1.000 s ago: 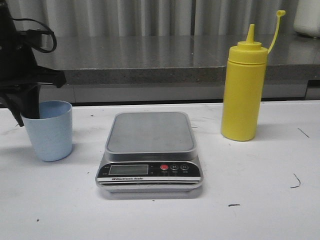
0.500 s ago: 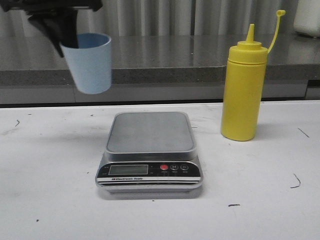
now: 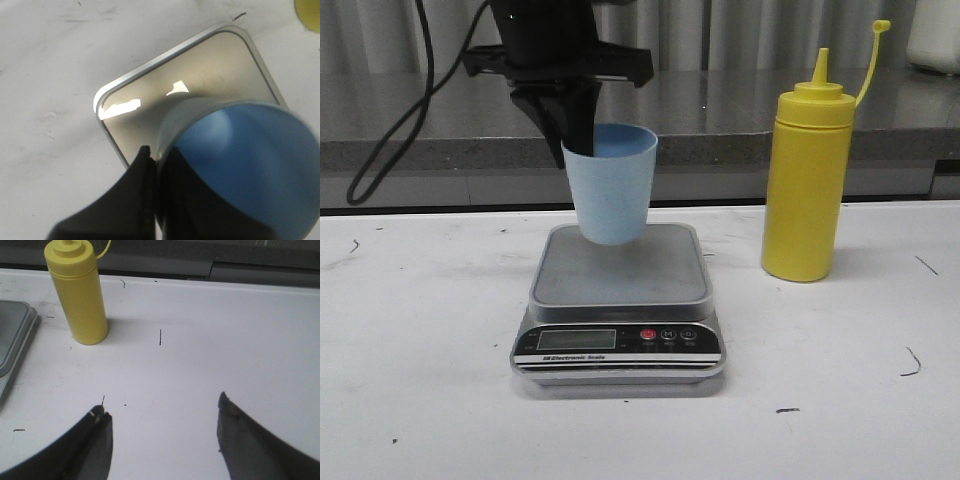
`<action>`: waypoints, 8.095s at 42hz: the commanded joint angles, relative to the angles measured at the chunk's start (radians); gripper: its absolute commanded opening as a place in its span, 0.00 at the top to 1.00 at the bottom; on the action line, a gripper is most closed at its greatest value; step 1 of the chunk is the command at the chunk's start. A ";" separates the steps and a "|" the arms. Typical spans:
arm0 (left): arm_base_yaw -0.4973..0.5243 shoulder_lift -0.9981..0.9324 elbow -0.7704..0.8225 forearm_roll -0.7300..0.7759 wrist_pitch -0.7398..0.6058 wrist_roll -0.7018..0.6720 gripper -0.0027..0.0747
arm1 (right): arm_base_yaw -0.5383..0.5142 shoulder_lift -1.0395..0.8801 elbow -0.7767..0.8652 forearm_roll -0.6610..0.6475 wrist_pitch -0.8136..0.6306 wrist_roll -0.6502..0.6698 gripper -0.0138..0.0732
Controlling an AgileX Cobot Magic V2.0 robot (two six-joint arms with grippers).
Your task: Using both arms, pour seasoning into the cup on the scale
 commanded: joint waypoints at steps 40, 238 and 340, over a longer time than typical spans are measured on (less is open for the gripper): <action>-0.007 -0.264 -0.007 0.002 0.019 -0.006 0.45 | -0.004 0.013 -0.032 0.001 -0.065 -0.012 0.30; 0.232 -1.410 1.007 -0.004 -0.214 -0.006 0.47 | 0.250 1.239 -0.127 0.077 -1.432 -0.079 0.48; 0.232 -1.410 1.007 -0.004 -0.214 -0.006 0.47 | 0.616 1.288 -0.758 -1.247 0.078 -0.324 0.48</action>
